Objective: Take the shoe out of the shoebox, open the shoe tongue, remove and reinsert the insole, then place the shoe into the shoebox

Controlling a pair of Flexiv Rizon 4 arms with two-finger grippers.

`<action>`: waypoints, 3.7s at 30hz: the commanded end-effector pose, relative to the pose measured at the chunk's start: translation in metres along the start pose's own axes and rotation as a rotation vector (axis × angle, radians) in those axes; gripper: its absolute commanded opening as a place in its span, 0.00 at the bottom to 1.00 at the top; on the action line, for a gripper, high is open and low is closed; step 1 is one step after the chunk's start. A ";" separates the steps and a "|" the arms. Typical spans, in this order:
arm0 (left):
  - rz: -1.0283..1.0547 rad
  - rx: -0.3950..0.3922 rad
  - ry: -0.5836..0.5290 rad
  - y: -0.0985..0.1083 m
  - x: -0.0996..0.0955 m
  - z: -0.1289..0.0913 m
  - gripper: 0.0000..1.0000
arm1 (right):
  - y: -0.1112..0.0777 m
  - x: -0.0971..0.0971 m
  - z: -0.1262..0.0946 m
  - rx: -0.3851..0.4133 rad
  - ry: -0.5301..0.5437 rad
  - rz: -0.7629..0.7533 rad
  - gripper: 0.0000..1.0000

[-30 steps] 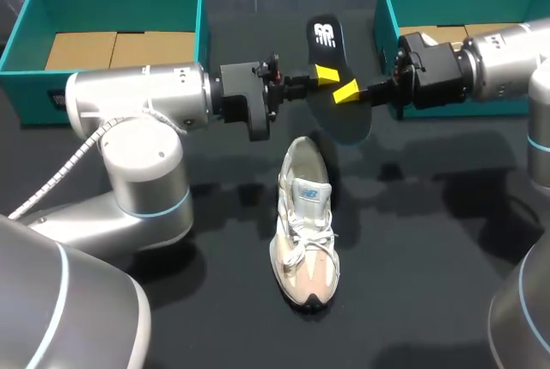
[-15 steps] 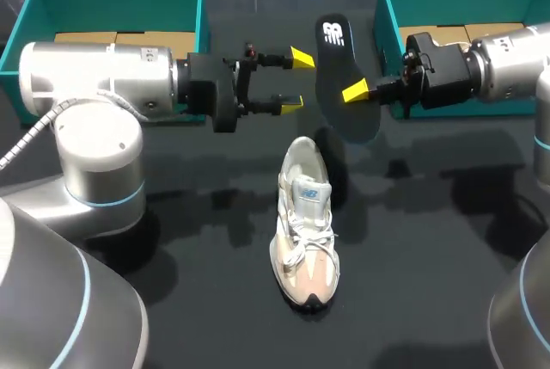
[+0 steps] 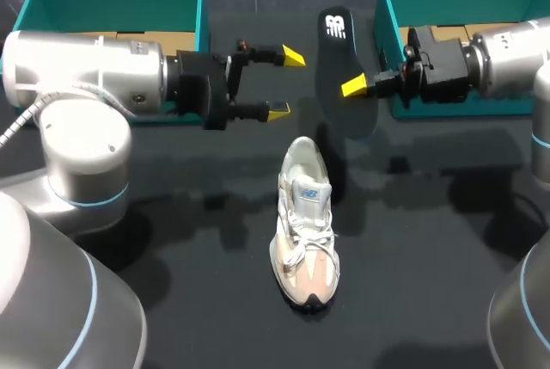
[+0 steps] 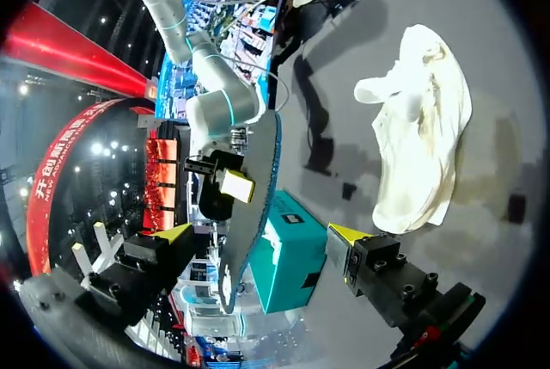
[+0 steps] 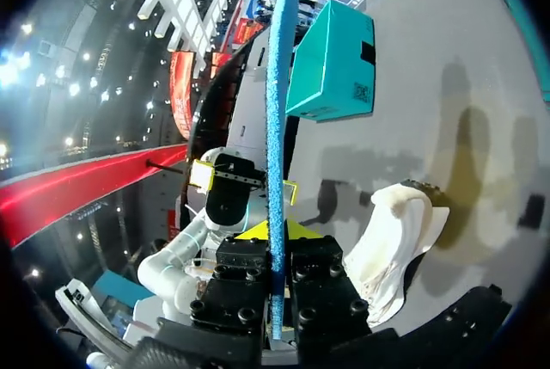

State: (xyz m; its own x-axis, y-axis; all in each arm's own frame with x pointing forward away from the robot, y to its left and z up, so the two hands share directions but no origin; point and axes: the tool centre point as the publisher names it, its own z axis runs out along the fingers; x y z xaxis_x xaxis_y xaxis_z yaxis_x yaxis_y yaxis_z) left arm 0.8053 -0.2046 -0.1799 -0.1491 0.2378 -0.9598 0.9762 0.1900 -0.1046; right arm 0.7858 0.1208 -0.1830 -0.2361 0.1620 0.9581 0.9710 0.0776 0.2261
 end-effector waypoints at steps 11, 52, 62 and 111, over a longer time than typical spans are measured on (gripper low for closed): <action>-0.226 -0.053 0.292 -0.005 0.001 -0.056 1.00 | -0.004 -0.005 0.010 -0.036 0.008 -0.104 0.00; -0.875 -0.432 0.676 -0.012 0.091 -0.038 1.00 | -0.006 -0.048 0.032 -0.175 -0.003 -0.229 0.00; -0.965 -0.449 0.718 -0.016 0.119 -0.046 1.00 | -0.009 -0.060 0.044 -0.151 0.009 -0.277 0.00; -1.058 -0.499 0.737 0.002 0.195 -0.004 1.00 | 0.003 -0.087 0.066 -0.247 0.136 -0.458 0.00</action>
State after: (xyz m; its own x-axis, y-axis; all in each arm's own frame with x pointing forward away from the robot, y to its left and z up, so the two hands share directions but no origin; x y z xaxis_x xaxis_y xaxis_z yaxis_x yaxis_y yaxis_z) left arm 0.7741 -0.1498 -0.3610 -0.9772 0.1803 -0.1123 0.2116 0.8734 -0.4386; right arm 0.8057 0.1668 -0.2758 -0.6478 0.0337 0.7611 0.7528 -0.1251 0.6462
